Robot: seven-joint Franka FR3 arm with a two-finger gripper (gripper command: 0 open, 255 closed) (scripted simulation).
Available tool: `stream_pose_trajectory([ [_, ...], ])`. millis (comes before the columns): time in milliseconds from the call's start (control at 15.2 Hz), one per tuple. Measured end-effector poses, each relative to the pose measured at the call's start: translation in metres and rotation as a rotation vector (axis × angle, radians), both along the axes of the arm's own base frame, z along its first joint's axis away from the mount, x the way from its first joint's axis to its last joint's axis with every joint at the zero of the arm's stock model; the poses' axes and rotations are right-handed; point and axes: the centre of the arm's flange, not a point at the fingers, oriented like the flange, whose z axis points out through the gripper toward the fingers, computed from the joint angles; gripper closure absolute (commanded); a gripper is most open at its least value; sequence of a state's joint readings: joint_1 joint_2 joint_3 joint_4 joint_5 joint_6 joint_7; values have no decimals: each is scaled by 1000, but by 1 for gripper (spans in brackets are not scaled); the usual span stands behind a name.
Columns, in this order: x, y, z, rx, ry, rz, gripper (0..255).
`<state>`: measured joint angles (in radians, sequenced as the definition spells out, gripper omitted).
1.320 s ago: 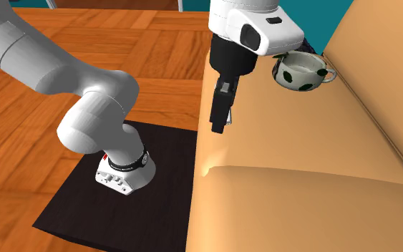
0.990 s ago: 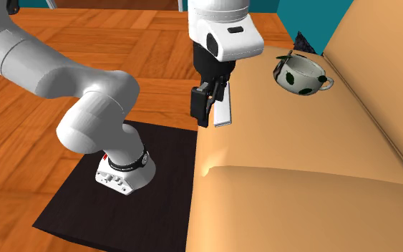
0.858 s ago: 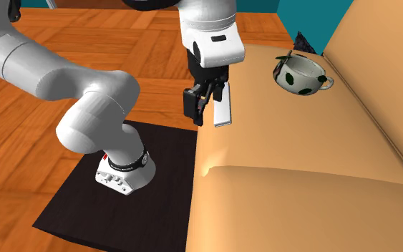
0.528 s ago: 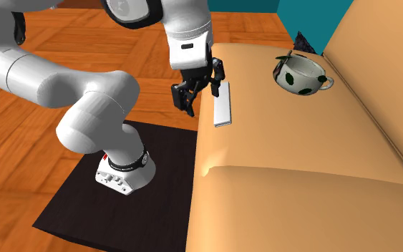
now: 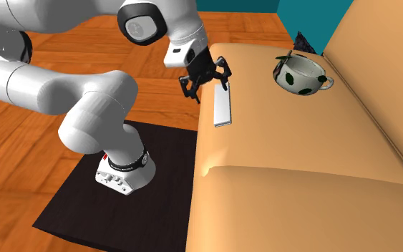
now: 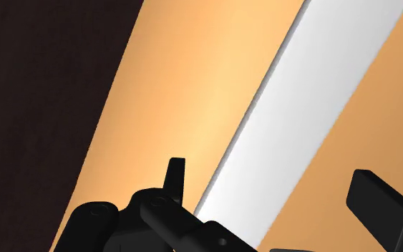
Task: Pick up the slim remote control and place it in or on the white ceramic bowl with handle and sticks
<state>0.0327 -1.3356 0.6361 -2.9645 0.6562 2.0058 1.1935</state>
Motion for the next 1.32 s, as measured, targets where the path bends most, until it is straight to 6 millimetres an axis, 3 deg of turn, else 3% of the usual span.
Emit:
stream_pose_trajectory([
  [132,2,23,-7,31,-39,-111,0],
  [264,7,33,-19,48,-54,-156,0],
  [660,18,39,-46,54,-59,-172,0],
  [1122,20,40,-50,54,-60,-172,0],
  [1188,20,40,-50,54,-60,-172,255],
  [1320,20,40,-50,55,-60,-172,255],
])
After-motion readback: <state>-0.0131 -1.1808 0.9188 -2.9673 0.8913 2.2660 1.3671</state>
